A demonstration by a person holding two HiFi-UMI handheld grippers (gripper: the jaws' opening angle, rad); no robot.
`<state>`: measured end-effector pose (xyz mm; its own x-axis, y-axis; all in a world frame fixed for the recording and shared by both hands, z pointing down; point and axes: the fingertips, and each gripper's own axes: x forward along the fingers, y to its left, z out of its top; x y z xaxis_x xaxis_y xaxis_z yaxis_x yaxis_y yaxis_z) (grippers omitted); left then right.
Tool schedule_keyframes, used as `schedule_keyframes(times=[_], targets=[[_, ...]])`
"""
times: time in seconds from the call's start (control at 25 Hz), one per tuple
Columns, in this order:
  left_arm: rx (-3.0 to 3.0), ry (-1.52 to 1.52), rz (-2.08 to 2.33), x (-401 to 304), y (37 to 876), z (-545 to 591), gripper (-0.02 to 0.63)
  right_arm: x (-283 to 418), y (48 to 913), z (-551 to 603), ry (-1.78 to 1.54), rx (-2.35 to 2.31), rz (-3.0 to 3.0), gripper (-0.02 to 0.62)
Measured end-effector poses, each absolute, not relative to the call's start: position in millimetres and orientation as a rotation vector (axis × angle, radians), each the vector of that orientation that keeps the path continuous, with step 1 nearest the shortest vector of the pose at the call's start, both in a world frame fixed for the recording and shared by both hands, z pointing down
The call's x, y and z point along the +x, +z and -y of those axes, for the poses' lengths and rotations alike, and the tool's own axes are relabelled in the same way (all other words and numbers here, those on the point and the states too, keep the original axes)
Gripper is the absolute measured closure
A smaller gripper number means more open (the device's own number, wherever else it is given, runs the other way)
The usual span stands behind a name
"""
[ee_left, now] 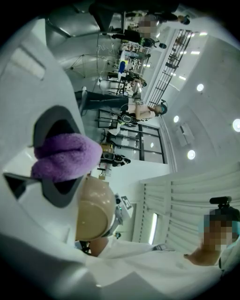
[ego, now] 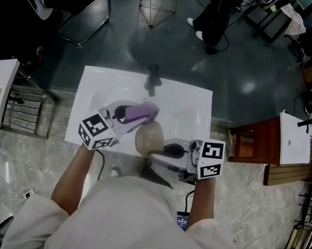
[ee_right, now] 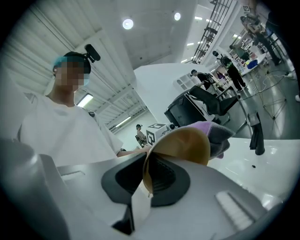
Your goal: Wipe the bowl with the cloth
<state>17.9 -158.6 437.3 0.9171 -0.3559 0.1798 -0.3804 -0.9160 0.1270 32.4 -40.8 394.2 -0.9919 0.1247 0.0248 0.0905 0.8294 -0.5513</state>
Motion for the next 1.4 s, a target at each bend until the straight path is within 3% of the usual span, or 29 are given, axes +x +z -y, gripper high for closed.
schedule_keyframes(times=[0.92,1.4], targets=[[2.802,0.166,0.373,31.8,461.1,127.8,0.488,44.4,371.8,124.3,1.133,0.259,3.1,0.583],[2.842,0.17,0.26,41.7,452.3,106.9,0.488,43.4,412.9,143.4,1.047,0.535,2.9,0.583]])
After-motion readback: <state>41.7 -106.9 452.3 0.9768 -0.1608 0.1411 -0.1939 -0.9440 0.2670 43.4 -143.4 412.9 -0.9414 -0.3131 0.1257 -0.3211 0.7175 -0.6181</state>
